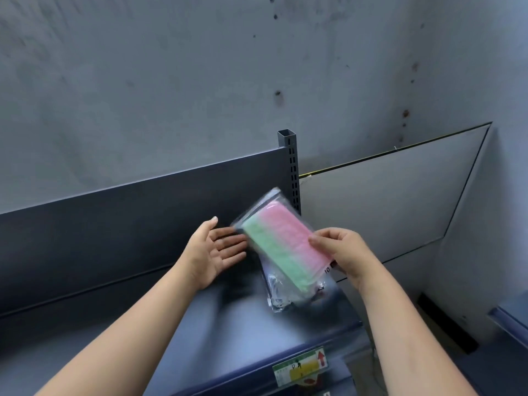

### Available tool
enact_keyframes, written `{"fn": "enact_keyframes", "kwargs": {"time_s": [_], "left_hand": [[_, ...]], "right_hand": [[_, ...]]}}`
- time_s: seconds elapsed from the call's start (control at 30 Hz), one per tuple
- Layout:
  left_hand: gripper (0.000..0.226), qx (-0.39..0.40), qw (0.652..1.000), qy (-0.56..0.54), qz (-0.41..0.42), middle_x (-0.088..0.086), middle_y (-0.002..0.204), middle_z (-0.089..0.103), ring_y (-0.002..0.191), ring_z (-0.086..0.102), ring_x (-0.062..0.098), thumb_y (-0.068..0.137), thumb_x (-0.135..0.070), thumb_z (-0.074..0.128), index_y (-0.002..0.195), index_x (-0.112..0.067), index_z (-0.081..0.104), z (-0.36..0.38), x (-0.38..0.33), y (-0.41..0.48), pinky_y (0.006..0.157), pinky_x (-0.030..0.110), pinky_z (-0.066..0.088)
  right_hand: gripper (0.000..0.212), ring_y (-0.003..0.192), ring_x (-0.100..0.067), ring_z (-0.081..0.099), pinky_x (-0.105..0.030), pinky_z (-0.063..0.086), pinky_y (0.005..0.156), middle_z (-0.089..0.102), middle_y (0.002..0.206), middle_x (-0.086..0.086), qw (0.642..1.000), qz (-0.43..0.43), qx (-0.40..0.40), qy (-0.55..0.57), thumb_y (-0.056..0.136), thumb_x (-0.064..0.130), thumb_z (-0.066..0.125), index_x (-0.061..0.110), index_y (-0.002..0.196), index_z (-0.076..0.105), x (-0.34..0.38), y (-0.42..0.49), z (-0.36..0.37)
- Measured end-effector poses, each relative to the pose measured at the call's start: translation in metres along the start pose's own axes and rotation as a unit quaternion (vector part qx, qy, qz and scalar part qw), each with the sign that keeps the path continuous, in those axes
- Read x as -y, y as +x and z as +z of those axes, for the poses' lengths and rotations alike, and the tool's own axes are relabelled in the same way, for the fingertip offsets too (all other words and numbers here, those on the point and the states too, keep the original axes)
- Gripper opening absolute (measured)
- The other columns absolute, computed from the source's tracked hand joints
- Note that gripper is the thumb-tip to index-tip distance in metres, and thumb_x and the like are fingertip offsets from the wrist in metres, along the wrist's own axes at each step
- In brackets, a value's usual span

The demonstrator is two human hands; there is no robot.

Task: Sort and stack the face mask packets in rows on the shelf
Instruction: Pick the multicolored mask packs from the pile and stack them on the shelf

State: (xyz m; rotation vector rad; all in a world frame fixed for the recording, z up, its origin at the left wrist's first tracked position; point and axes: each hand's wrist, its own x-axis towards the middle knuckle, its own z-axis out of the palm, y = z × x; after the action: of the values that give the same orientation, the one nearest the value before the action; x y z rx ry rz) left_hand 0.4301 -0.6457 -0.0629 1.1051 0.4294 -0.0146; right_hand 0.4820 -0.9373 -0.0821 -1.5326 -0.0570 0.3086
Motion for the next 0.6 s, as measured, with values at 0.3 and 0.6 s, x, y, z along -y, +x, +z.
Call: {"fn": "enact_keyframes", "kwargs": {"time_s": [0.3,0.6], "left_hand": [[0.015,-0.009,0.919,0.395,0.002,0.014,0.088,0.049,0.077,0.048,0.025,0.094,-0.017,0.069,0.097,-0.007,0.059,0.025,0.054,-0.013,0.065,0.036,0.053],[0.052,-0.038,0.937,0.339,0.078,0.002,0.107,0.076,0.095,0.076,0.019,0.069,-0.007,0.078,0.119,-0.013,0.063,0.039,0.092,-0.024,0.094,0.046,0.062]], "right_hand": [[0.047,0.108,-0.026,0.068,-0.035,0.055,0.088,0.073,0.116,-0.001,0.943,-0.016,-0.153,-0.296,0.079,0.033,0.075,0.02,0.124,0.071,-0.042,0.016,0.038],[0.042,0.11,-0.025,0.066,-0.029,0.048,0.081,0.074,0.117,-0.001,0.918,0.015,-0.124,-0.377,0.08,0.026,0.07,0.02,0.121,0.071,-0.046,0.014,0.044]]}}
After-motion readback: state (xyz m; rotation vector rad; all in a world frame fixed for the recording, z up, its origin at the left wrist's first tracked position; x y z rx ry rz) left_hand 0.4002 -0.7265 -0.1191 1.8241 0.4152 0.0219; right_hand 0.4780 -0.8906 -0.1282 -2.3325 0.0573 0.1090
